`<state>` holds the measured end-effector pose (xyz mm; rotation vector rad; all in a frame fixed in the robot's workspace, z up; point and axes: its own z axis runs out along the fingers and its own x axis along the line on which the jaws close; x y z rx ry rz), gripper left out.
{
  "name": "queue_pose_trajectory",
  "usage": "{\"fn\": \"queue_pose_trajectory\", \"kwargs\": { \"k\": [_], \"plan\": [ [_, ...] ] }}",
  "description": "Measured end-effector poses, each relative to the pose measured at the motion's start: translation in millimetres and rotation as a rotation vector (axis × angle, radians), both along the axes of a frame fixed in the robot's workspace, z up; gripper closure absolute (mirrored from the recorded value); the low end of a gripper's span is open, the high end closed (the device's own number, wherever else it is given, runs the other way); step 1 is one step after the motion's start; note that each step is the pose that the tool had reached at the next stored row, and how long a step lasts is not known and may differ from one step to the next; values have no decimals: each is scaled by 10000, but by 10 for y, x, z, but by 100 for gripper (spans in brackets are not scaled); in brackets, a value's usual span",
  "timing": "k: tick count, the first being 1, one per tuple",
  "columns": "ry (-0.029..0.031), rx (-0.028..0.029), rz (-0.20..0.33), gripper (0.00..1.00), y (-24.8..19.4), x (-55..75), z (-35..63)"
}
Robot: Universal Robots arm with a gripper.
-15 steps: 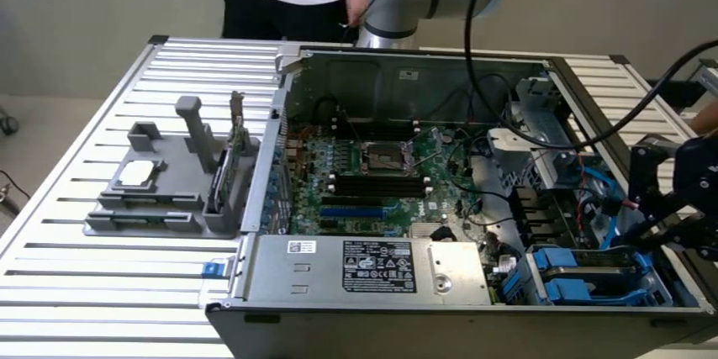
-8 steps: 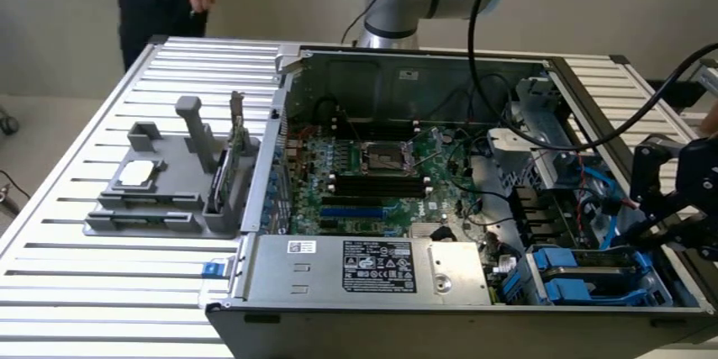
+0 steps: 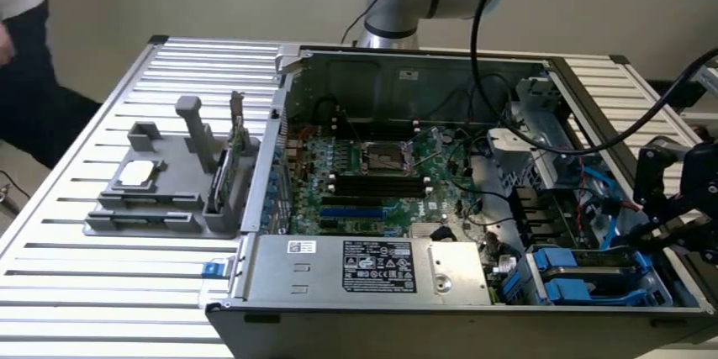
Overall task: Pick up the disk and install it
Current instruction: 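Insert the disk into the insertion slot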
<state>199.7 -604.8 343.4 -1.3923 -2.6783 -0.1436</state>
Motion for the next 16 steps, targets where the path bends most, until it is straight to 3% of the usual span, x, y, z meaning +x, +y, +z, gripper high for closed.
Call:
{"fn": "queue_pose_trajectory", "kwargs": {
  "k": [2,5,7,13,16],
  "plan": [
    [-1,64,0,78,-1,0,-1],
    [0,225,-1,78,-1,0,-1],
    [1,288,-1,78,-1,0,-1],
    [1,392,-1,78,-12,-1,-1],
    [1,397,-1,78,-18,-1,-1]
  ]
}}
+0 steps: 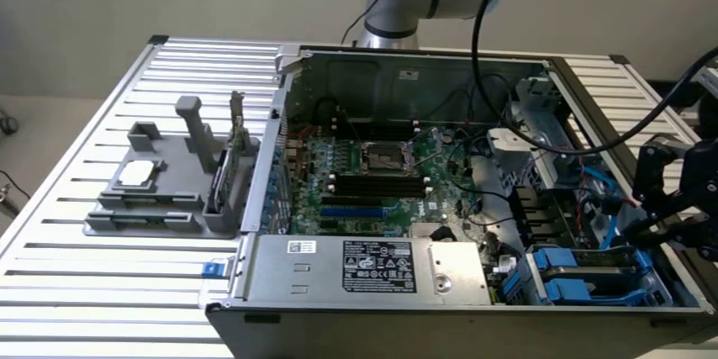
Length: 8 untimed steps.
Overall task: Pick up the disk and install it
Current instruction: 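Insert the disk into the insertion slot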
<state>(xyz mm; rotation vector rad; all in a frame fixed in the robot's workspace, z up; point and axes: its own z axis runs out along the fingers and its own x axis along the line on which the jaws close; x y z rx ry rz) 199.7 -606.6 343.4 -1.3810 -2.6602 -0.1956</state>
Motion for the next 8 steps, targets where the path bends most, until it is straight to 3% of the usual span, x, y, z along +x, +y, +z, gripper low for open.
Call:
{"fn": "queue_pose_trajectory", "kwargs": {
  "k": [8],
  "plan": [
    [-4,2,-35,78,-9,-15,-6]
  ]
}}
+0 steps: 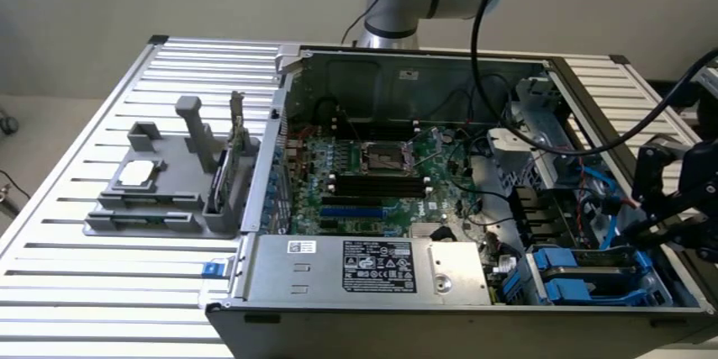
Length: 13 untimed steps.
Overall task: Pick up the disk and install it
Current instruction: 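Insert the disk into the insertion slot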
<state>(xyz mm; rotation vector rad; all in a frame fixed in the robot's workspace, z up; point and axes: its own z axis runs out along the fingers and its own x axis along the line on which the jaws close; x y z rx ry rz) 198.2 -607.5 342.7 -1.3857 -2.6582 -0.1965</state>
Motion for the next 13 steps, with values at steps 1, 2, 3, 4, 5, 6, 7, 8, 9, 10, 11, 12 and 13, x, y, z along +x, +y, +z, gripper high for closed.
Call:
{"fn": "queue_pose_trajectory", "kwargs": {
  "k": [1,2,3,4,5,6,7,8,9,10,11,12,13],
  "plan": [
    [-1,2,-6,78,-2,-1,-3],
    [-2,3,-10,78,-3,-2,-5],
    [-4,4,-12,78,-4,-2,-7],
    [-7,4,-15,78,-5,-3,-9],
    [-10,5,-17,78,-7,-4,-12],
    [-11,7,-19,78,-8,-4,-16],
    [-15,7,-22,78,-10,-5,-19],
    [-19,8,-24,78,-11,-6,-22],
    [-23,7,-26,78,-12,-7,-25],
    [-26,7,-28,78,-12,-8,-27],
    [-28,9,-30,78,-12,-10,-28],
    [-28,11,-30,78,-13,-10,-28],
    [-28,16,-31,78,-12,-12,-29]
  ]
}}
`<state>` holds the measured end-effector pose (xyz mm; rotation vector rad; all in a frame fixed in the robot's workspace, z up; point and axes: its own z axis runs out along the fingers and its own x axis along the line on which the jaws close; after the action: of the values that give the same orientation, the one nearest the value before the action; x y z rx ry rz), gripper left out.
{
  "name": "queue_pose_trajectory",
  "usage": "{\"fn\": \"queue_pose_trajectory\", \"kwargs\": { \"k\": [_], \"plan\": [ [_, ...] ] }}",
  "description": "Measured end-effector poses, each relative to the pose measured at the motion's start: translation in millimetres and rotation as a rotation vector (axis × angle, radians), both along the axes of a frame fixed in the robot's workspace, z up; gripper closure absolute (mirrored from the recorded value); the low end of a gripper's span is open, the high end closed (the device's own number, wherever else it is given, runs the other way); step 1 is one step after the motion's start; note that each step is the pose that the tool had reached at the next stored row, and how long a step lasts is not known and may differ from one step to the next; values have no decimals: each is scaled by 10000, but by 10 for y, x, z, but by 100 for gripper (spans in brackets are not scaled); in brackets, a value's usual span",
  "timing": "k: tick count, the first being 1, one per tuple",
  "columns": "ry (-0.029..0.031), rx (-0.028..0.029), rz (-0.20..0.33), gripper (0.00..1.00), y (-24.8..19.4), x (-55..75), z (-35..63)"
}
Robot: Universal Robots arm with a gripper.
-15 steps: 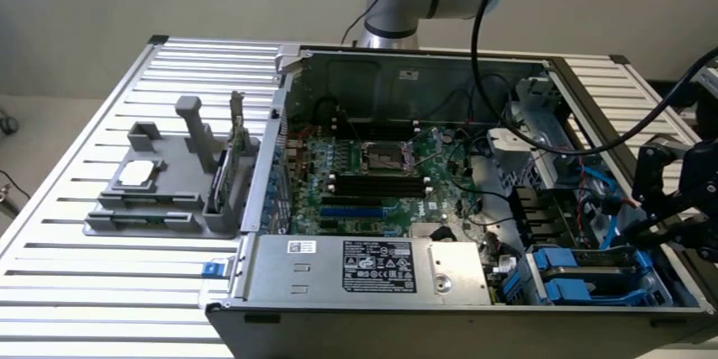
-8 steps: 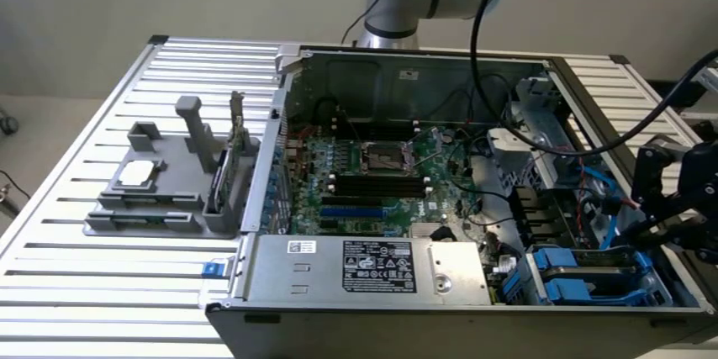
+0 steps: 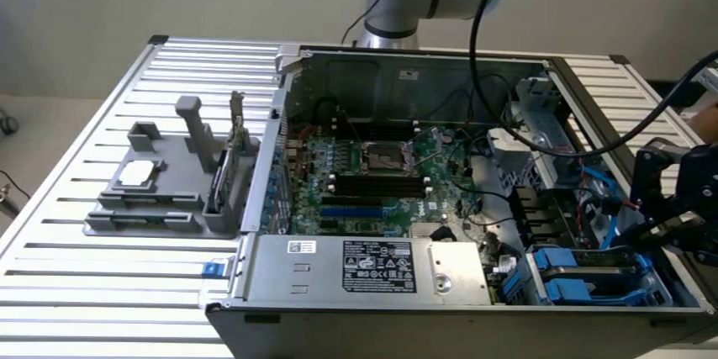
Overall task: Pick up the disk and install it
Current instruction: 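Insert the disk into the insertion slot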
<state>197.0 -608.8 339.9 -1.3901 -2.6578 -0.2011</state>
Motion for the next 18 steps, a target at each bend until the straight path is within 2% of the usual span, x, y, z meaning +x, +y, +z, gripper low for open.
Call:
{"fn": "queue_pose_trajectory", "kwargs": {
  "k": [9,15,18],
  "plan": [
    [0,57,-37,78,-1,-14,9],
    [-1,59,-53,78,0,-23,165],
    [0,63,-54,78,0,-26,196]
  ]
}}
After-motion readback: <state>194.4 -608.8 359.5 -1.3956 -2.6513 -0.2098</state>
